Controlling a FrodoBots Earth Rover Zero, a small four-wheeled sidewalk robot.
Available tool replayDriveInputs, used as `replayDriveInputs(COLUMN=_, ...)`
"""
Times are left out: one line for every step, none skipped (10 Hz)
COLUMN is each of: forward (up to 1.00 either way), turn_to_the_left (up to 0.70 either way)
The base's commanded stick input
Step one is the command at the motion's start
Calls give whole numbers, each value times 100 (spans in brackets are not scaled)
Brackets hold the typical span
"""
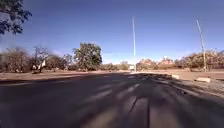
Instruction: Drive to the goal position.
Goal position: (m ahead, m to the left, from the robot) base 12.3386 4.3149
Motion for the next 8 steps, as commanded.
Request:
replayDriveInputs(forward=46, turn_to_the_left=0)
replayDriveInputs(forward=46, turn_to_the_left=0)
replayDriveInputs(forward=46, turn_to_the_left=0)
replayDriveInputs(forward=46, turn_to_the_left=0)
replayDriveInputs(forward=46, turn_to_the_left=0)
replayDriveInputs(forward=46, turn_to_the_left=0)
replayDriveInputs(forward=46, turn_to_the_left=0)
replayDriveInputs(forward=46, turn_to_the_left=0)
